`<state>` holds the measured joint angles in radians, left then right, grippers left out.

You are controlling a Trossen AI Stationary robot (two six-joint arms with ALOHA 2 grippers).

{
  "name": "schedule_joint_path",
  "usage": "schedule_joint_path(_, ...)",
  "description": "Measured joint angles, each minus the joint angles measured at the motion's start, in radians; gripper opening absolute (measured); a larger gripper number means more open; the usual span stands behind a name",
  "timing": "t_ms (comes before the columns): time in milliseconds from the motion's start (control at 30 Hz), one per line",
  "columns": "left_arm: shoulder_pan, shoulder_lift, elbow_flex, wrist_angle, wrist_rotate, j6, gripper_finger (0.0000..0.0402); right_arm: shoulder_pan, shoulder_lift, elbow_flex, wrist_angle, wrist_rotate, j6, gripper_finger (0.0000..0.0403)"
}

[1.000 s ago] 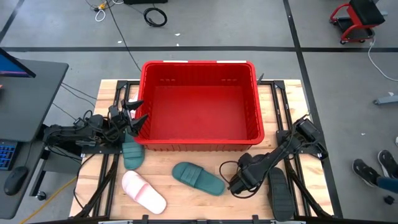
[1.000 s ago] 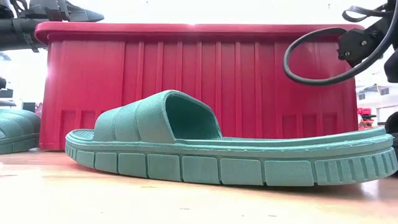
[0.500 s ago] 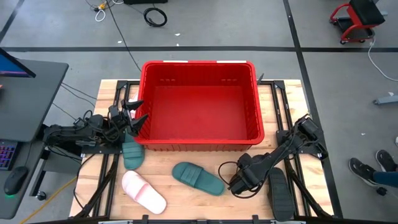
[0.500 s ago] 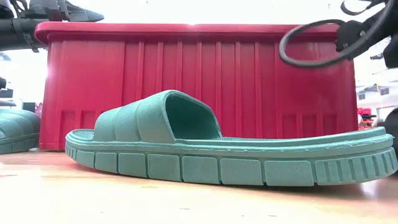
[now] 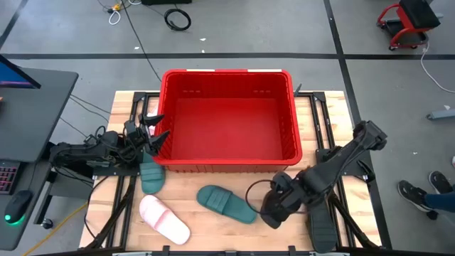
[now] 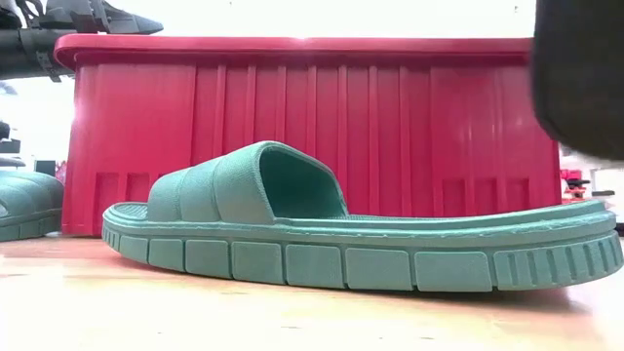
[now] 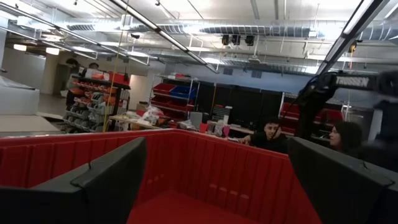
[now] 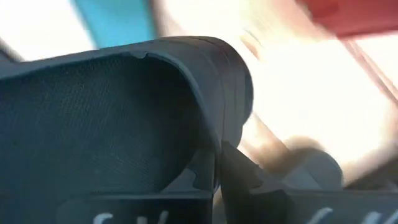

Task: Pick and place slides into bin
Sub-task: Put the left black slide into the red bin

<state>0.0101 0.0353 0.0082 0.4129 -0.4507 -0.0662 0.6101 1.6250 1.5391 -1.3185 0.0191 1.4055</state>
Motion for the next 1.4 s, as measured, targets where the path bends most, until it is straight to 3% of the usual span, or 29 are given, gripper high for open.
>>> schedule_joint_path(367,-0.001,0.000,0.000,0.000,0.001,-0.043,0.0396,-0.127,0.024,0.405,0.011,0.124,-0.252,0.0007)
schedule_joint_path(533,-0.002,0.000,0.000,0.007,0.003,-0.106,0.0396,-0.200,0.049,0.579,0.016,0.300,-0.510,0.0007)
schedule_joint_path(700,-0.003,0.004,0.026,0.019,0.038,-0.087,0.0396,-0.296,0.047,0.648,0.006,0.493,-0.761,0.0007)
schedule_joint_path(833,-0.003,0.026,0.118,-0.037,0.075,0.034,0.0396,-0.394,0.046,0.644,-0.001,0.580,-0.950,0.0007)
schedule_joint_path(1100,-0.003,0.180,0.391,-0.441,0.076,0.070,0.0396,-0.627,0.051,0.556,-0.029,0.700,-1.246,0.0007)
schedule_joint_path(1400,-0.003,0.385,0.630,-0.634,0.083,0.020,0.0396,-0.852,0.053,0.264,0.079,0.787,-1.492,0.0007)
